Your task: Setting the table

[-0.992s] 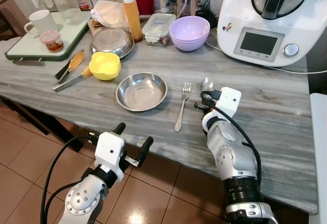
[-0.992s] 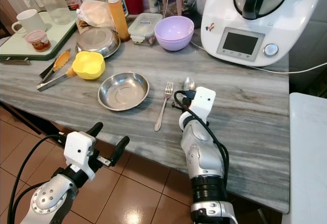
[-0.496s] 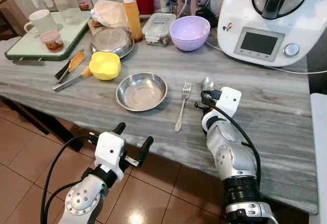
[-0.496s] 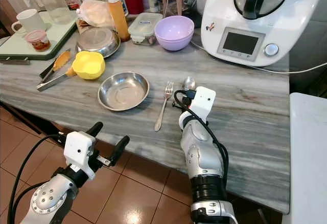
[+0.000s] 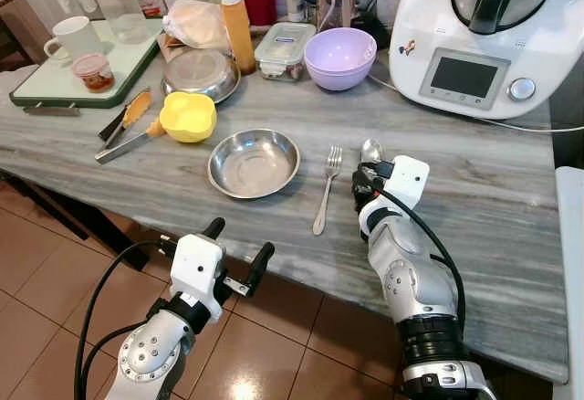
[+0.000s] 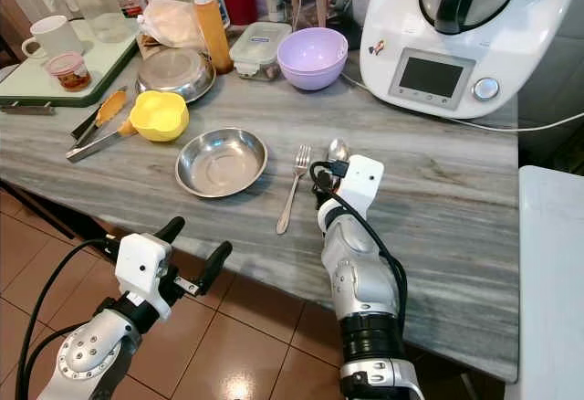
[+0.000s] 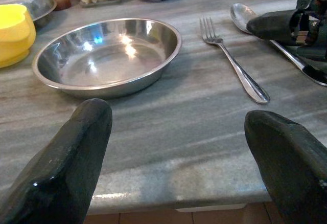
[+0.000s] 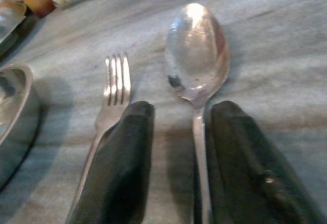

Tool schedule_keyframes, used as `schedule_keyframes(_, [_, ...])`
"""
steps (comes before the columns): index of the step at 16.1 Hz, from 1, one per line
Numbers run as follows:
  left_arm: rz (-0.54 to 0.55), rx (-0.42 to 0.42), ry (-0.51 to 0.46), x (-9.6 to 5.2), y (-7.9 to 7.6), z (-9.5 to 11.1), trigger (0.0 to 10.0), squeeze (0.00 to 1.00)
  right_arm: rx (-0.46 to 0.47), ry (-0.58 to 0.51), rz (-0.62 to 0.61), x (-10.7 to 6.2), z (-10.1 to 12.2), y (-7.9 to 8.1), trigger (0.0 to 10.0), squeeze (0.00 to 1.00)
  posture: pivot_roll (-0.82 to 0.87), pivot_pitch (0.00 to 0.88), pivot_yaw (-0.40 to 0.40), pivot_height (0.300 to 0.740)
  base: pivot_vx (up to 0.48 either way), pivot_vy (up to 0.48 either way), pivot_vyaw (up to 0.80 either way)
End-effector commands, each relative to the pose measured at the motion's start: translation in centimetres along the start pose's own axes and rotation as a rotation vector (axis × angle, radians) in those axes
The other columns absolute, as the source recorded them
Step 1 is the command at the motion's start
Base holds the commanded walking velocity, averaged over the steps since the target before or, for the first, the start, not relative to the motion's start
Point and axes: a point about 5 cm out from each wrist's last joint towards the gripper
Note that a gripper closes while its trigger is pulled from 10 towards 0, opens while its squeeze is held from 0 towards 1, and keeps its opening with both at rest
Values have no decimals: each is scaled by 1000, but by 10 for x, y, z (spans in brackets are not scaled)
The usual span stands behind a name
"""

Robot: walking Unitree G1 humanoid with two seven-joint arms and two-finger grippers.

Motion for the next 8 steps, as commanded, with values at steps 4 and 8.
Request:
schedule_keyframes(4, [14, 7, 6, -1, 2, -2, 10000, 0, -70, -2, 8, -5, -1, -11, 10000, 1000, -98, 129, 97, 740, 0, 0, 0])
schedule_keyframes(8, [20, 8, 3, 0, 3, -1, 10000, 0, -239, -129, 67, -11, 20, -17, 10000, 1000, -105, 130, 94, 740, 0, 0, 0])
Point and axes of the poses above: a point about 5 cm out from each wrist's last joint towards the gripper, its own x axis pointing out of the wrist towards the gripper, its own z axis along the axis of the wrist's last joint, y = z × x, and after that the axes turned 8 degrees about x, right-handed
